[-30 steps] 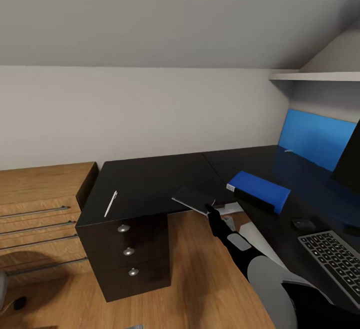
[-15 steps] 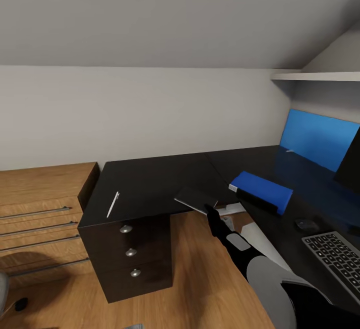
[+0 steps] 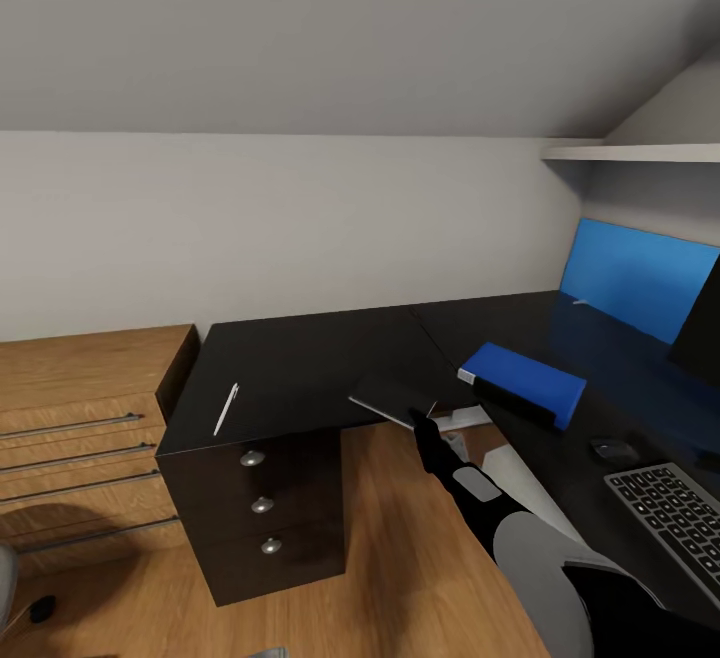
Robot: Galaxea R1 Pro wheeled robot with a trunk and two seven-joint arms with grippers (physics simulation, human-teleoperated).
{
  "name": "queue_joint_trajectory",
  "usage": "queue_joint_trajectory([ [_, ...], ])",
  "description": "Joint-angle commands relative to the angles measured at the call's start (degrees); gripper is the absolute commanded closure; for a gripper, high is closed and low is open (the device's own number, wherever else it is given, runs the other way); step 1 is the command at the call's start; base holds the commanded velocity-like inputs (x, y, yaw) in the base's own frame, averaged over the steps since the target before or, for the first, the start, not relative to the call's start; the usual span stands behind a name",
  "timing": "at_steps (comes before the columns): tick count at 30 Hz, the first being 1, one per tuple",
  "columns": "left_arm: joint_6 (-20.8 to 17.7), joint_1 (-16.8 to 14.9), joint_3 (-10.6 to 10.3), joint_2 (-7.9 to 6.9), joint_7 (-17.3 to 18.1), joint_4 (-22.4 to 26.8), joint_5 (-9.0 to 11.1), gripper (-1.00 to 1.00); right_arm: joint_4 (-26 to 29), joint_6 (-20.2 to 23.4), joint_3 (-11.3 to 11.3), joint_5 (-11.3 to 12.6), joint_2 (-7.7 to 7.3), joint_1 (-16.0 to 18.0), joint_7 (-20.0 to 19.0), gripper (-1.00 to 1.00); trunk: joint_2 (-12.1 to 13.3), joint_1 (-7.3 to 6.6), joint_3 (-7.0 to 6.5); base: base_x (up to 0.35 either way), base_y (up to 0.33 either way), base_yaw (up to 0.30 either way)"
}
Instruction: In the bedroom, organize the workspace by keeping the computer under the desk, ensuring the monitor is on the desk, placing the keyboard on the desk next to the monitor, placing the mouse on the desk next to the keyboard, moving the folder from the swivel chair onto the desk next to the mouse, stacking the notebook on top of the folder with the pen on top of the notebook, and positioning the swivel chair next to the desk.
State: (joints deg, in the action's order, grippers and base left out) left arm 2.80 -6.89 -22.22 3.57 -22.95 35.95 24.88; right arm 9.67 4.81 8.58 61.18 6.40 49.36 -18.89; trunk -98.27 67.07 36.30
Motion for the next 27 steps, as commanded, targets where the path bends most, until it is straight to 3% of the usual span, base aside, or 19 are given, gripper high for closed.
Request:
queue_joint_trajectory([
  [1, 0.3, -0.1, -0.4, -0.05, -0.4, 0.0, 0.6, -1.00, 0.0, 0.4, 0.5, 0.2, 0.02, 0.0, -0.2, -1.00, 0.0, -0.01, 0.05, 0.024, 0.000, 0.000],
  [14, 0.3, -0.1, -0.5, 0.01, -0.6, 0.0, 0.5, -1.00, 0.0, 0.4, 0.5, 0.2, 0.01, 0.0, -0.2, -1.00, 0.0, -0.01, 0.05, 0.099, 0.000, 0.000],
  [15, 0.3, -0.1, -0.5, 0.02, -0.6, 0.0, 0.5, -1.00, 0.0, 0.4, 0.5, 0.2, 0.01, 0.0, -0.1, 1.00, 0.0, -0.01, 0.05, 0.013, 0.000, 0.000],
  [27, 0.3, -0.1, -0.5, 0.03, -0.6, 0.0, 0.6, -1.00, 0.0, 0.5, 0.1, 0.2, 0.01, 0.0, -0.2, 1.00, 0.0, -0.01, 0.05, 0.002, 0.000, 0.000],
])
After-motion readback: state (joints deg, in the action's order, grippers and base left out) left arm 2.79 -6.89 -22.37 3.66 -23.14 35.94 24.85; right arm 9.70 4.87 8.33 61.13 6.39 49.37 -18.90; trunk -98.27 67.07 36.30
